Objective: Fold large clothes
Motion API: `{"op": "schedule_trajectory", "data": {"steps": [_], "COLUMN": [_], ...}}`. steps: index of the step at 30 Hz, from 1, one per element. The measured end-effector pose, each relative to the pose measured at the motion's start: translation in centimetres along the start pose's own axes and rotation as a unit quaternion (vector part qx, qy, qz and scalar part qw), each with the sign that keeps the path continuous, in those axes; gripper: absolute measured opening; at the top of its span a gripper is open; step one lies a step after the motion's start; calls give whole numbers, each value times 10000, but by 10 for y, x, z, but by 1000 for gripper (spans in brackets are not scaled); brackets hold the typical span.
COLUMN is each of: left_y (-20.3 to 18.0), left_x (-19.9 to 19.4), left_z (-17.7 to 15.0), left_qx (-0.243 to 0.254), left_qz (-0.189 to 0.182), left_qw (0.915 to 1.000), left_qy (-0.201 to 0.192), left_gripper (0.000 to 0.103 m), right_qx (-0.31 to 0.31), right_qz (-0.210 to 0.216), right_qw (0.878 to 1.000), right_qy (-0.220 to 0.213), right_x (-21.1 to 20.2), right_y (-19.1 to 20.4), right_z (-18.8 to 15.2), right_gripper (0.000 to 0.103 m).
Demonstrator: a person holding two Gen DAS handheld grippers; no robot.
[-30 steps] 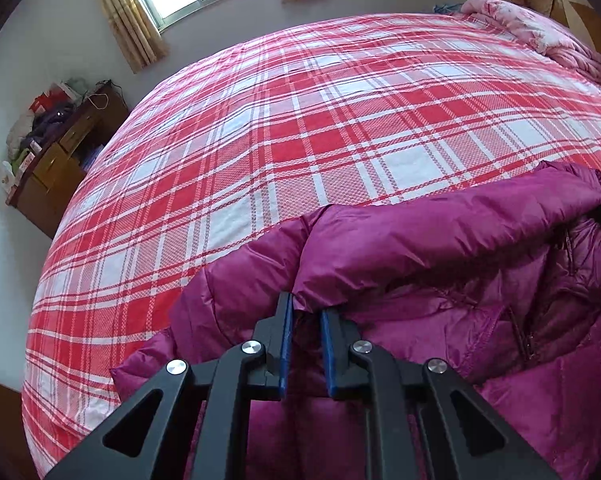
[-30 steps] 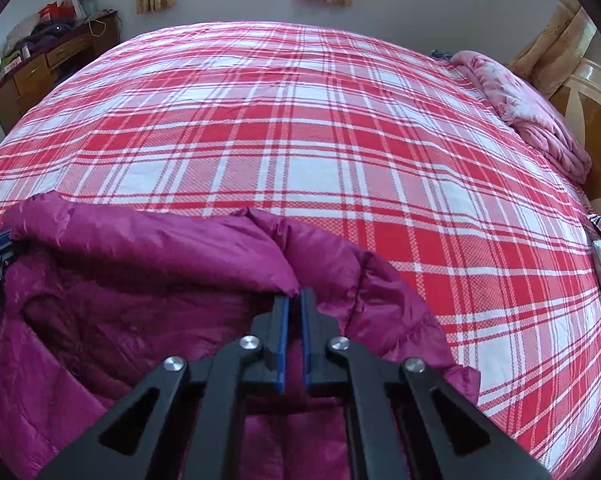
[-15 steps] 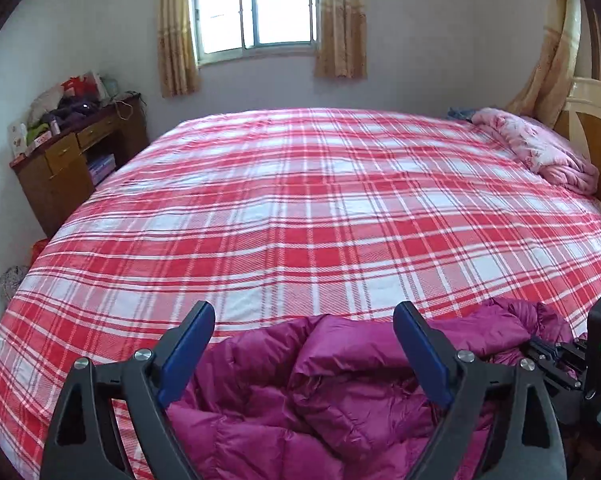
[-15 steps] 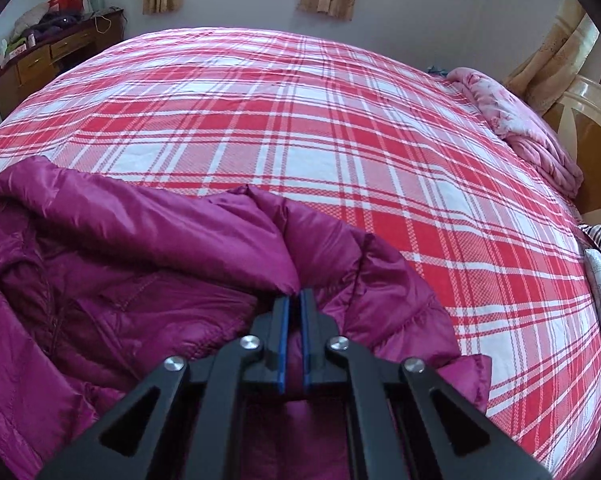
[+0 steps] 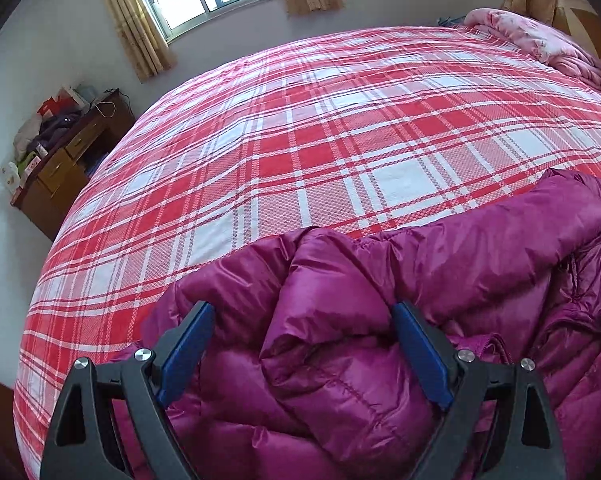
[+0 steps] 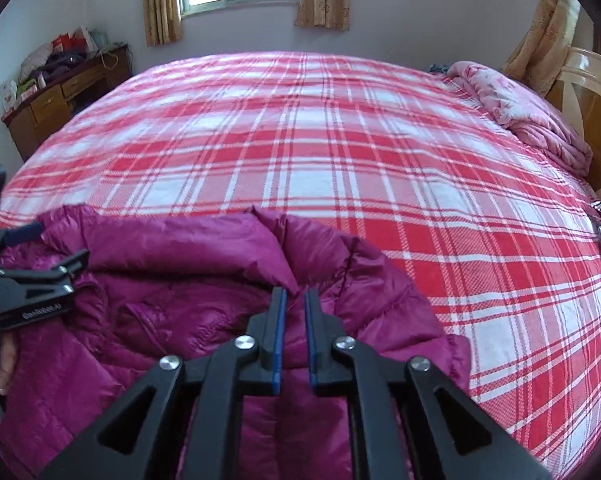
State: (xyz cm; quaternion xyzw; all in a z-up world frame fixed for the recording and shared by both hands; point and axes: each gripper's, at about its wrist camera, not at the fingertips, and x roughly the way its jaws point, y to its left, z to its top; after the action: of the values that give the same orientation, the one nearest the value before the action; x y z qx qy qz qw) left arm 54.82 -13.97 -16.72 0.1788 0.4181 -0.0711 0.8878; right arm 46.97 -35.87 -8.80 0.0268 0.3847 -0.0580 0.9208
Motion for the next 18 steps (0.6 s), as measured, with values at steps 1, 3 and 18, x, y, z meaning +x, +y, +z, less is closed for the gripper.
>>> {"op": "schedule_trajectory", "data": {"steps": [1,3,18], "left_y": [-1,-3,-18], "left_x": [1,3,-7], "left_z": [1,1,30], "left_qx": [16,37,-375], "left_qz": [0,14,-172], "left_qw": [10000,10000,9991], "left_qy": [10,15,6], "left_gripper": [91,91,91], "right_qx": [134,417,200], "right_qz": [67,196,461], "right_qw": [9998,9985,9984], "right_qy": [-132,-284,277], "right_x": [-5,-5,60], "right_y": [0,1,24], "right_z": [7,18,-3], "right_gripper": [25,47,46]}}
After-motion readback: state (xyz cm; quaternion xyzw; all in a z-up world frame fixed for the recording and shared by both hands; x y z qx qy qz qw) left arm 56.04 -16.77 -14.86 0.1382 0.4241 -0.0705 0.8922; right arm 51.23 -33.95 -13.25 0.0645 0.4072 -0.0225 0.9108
